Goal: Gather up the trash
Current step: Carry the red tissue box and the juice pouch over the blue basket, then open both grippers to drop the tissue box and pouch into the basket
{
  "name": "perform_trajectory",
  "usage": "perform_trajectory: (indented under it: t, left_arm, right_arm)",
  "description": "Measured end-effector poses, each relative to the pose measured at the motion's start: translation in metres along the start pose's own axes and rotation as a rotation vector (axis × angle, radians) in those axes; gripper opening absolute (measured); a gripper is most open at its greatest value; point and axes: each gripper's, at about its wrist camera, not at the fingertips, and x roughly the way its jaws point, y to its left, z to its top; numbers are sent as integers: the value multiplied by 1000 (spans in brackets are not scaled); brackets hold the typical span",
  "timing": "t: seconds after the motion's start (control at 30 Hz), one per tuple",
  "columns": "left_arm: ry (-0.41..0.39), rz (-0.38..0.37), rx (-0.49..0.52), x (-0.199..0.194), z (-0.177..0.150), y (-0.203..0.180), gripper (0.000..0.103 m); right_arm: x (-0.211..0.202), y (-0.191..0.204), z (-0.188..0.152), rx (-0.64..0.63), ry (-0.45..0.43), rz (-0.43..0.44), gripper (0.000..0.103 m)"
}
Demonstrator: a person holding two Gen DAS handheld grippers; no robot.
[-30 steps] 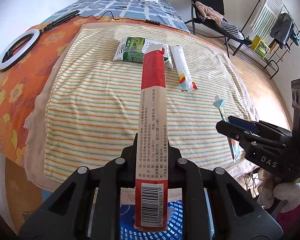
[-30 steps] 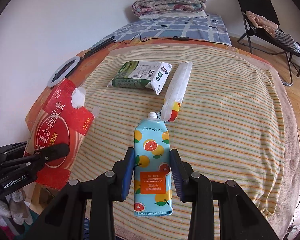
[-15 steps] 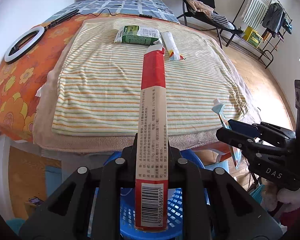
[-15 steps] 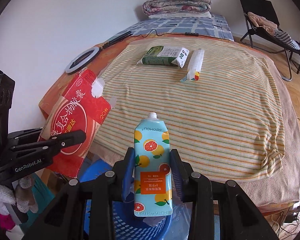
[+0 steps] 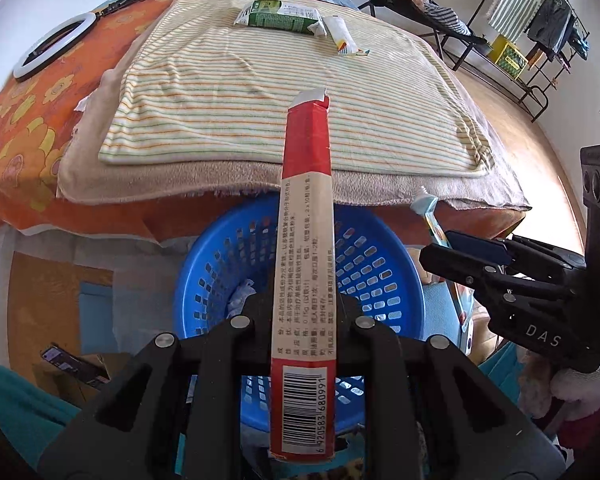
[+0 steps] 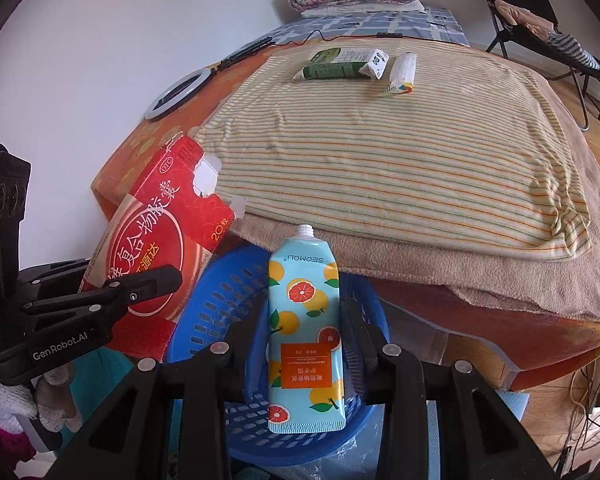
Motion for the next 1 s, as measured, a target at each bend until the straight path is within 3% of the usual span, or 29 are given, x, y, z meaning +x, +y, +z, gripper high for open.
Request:
perform_trajectory:
  t: [0.5, 1.0]
  left_arm:
    - [115, 6, -52, 40, -39, 11, 16]
    - [163, 13, -63, 57, -47, 15, 17]
  right_arm:
    - [32, 6, -35, 7, 91, 13, 36]
    - [53, 1, -50, 25, 148, 2, 38]
